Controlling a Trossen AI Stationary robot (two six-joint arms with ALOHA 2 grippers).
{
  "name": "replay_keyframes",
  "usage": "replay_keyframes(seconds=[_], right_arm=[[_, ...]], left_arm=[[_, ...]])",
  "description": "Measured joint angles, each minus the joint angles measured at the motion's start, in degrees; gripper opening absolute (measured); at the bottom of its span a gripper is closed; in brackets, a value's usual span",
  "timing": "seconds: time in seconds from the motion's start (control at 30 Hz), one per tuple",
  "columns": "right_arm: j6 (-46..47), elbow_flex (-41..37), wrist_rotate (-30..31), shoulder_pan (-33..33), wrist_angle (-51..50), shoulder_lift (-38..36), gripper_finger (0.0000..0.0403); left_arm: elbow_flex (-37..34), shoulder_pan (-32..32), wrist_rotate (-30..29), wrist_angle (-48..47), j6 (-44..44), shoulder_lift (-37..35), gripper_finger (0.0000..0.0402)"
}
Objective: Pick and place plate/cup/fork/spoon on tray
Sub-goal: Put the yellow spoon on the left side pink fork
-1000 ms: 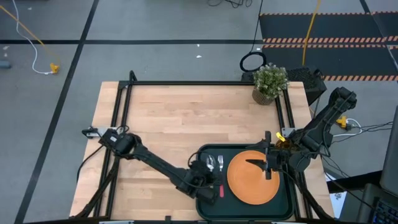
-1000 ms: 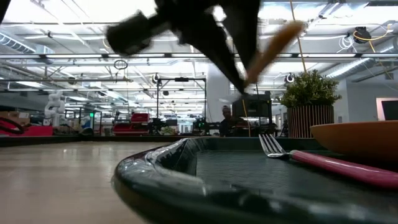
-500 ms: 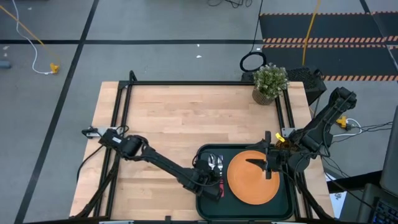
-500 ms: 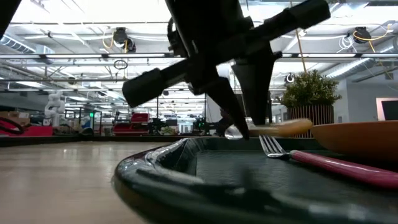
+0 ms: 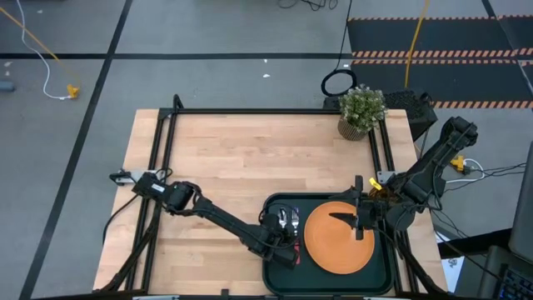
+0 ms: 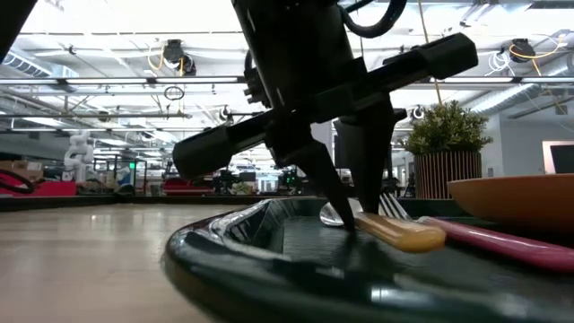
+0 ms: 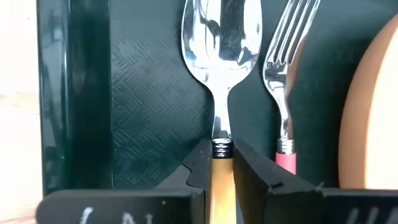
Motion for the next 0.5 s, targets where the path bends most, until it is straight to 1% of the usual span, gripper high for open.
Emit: replay_keyframes(seconds=[0.33, 0.4, 0.5], right_arm=[[0.15, 0.0, -0.02, 0.01, -0.02, 0.0, 0.0235], [0.16, 0.0, -0.02, 0.01, -0.02, 0.0, 0.0235], [0.2, 0.0, -0.02, 0.0, -0.02, 0.0, 0.0235]], left_arm=[[0.02, 0.0, 0.17, -0.24, 0.52, 0.0, 0.0049], [0.01, 0.0, 0.17, -0.33, 0.55, 0.0, 0.0062], [0.01, 0.0, 0.2, -0.37, 0.55, 0.0, 0.0092]])
